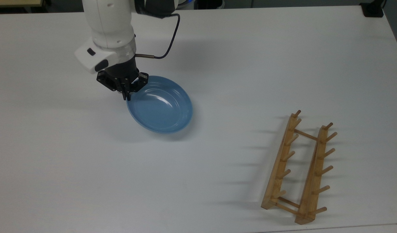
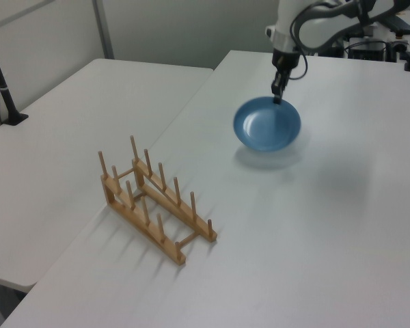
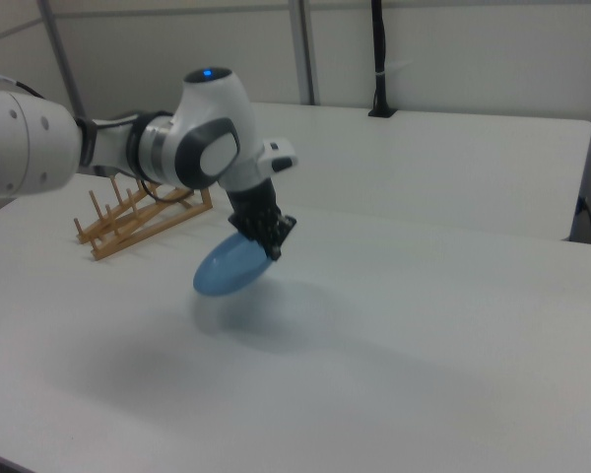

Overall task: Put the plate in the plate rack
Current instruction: 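Lift the plate and carry it over the wooden rack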

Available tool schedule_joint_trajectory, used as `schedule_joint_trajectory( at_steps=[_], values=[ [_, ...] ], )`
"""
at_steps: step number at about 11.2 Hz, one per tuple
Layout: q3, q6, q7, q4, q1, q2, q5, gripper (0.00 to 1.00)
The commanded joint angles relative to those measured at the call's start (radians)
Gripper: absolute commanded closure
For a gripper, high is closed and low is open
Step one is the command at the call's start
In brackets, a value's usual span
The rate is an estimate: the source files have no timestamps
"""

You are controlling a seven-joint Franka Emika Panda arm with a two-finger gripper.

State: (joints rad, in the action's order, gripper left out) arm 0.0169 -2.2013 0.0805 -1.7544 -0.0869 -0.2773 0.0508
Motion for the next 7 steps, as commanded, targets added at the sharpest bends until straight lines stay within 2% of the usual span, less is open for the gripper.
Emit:
schedule_joint_trajectory(
  at_steps=[1,2,4,5,7],
  values=[
    [-0.034,0.009,-0.083,0.110,0.013,0.009,0.011,1.00],
    [-0.052,-0.009,-0.103,0.133,0.012,0.006,0.014,1.00],
    [-0.109,-0.170,-0.163,0.156,0.012,0.007,0.043,1.00],
    [-0.129,-0.280,-0.215,0.159,0.022,0.004,0.113,1.00],
    [-0.138,-0.435,-0.336,0.177,0.073,-0.017,0.329,1.00]
  ],
)
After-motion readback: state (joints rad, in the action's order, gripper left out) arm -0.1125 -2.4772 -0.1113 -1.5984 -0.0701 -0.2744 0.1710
